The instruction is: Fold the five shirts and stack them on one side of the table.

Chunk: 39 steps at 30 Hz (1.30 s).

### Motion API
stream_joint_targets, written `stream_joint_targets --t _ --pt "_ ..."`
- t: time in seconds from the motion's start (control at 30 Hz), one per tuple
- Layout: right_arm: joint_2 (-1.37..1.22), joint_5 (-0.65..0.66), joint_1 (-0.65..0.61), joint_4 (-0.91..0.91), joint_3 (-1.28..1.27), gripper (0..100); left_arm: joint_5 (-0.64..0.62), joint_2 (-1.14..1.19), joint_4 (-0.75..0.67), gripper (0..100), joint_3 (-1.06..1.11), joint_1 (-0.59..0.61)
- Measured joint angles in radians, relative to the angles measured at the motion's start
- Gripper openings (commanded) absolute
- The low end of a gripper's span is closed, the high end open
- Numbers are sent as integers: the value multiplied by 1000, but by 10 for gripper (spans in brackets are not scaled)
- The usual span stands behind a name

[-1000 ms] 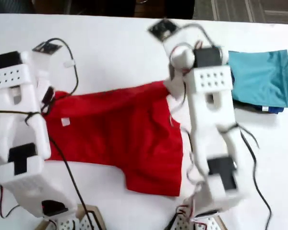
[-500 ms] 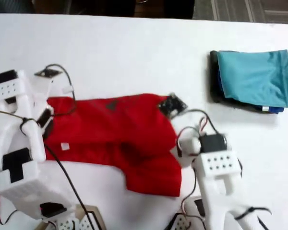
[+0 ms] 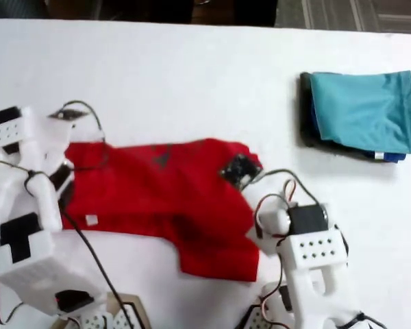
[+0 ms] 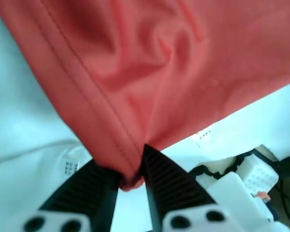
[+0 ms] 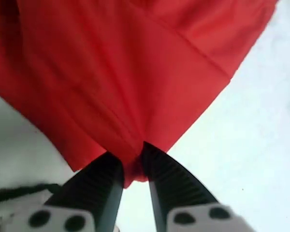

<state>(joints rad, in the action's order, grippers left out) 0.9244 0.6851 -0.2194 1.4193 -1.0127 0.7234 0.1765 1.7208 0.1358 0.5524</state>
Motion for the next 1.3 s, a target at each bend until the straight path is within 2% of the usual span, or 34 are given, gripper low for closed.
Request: stream_joint_targets --t 0.17,0.3,0.5,0.57,0.73,0.8,0.97,1.17,1.23,1.3 --pt "0 78 0 41 0 19 44 0 3 24 14 55" --pt "0 143 0 41 -28 19 54 -2 0 24 55 54" --pt "0 178 0 -86 -180 22 54 -2 -89 24 135 34" --pt "0 183 0 -120 -204 52 54 -2 -103 29 140 35" --pt "2 184 -37 -137 -216 200 54 -2 -106 180 140 35" --pt "2 184 -61 -137 -218 223 54 -2 -106 214 140 35" --pt "2 184 -155 -110 -175 223 54 -2 -74 199 37 35" --pt "0 184 -192 20 83 223 54 -2 29 194 -253 35" --pt "0 184 -190 41 193 217 40 -2 37 125 -319 35" --pt "0 147 -193 37 279 147 12 -2 37 13 -342 29"
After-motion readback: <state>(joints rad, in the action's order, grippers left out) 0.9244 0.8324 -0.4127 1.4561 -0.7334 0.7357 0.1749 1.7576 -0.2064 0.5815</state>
